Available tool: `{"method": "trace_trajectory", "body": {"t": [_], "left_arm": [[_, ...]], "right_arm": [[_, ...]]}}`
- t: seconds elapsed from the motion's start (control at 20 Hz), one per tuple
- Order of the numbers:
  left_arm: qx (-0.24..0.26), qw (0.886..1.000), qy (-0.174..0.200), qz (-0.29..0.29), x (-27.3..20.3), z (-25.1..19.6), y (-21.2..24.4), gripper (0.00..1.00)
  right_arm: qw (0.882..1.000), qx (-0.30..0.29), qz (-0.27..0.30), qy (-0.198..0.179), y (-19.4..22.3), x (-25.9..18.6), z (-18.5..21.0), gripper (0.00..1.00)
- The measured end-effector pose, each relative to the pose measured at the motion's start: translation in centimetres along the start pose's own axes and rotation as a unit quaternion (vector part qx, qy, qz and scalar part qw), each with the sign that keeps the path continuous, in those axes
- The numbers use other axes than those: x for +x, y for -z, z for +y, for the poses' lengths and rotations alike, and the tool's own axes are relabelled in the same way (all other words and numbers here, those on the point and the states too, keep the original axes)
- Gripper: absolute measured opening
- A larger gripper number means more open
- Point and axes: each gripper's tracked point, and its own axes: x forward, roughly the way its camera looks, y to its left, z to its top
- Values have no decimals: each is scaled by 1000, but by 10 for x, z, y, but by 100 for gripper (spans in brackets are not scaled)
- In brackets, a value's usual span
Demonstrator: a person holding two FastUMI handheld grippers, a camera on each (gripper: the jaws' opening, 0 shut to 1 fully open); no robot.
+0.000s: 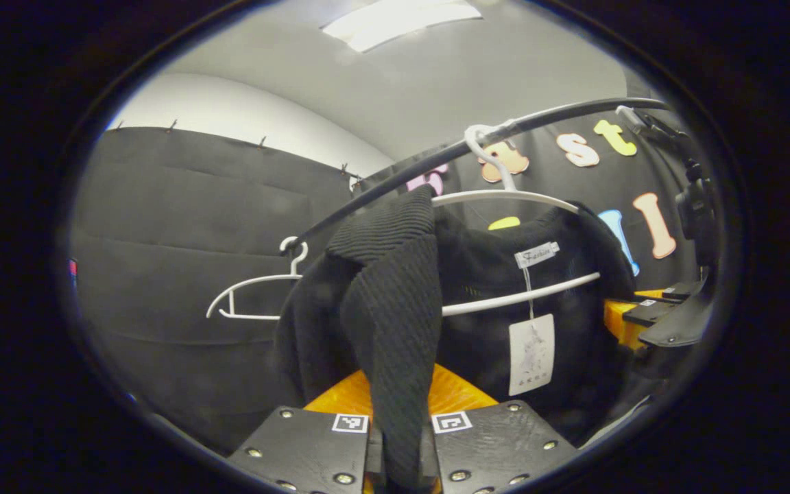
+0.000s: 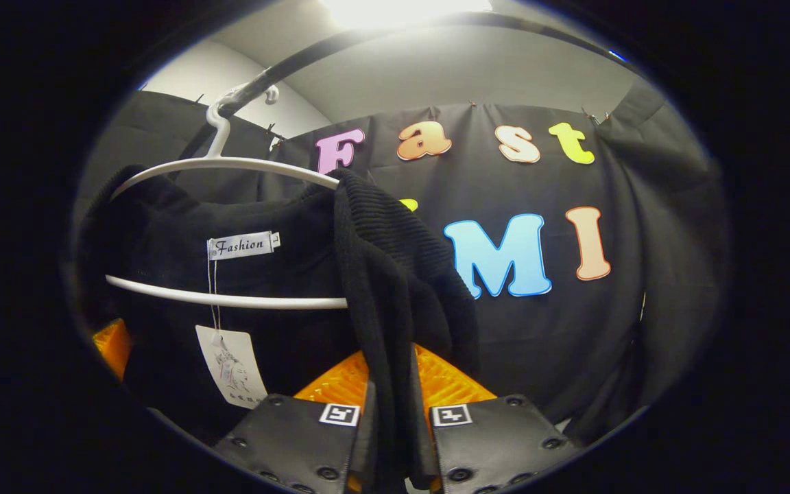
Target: Grasp the clothes on the hanger with both hands and then place them into the laundry hamper below.
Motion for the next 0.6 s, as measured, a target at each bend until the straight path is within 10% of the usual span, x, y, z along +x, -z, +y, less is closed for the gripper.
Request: {"method": "trace_trajectory", "body": {"t": [0.15,0.6], "left_arm": [[1,1000,-2,-6,-2,7,-3,9],[18,999,8,-42,-28,20,-36,7]], "right_arm": [[1000,-21,-4,-15,-2,-2,2,1],[999,-33,-36,11,-28,-23,-26,1]]}}
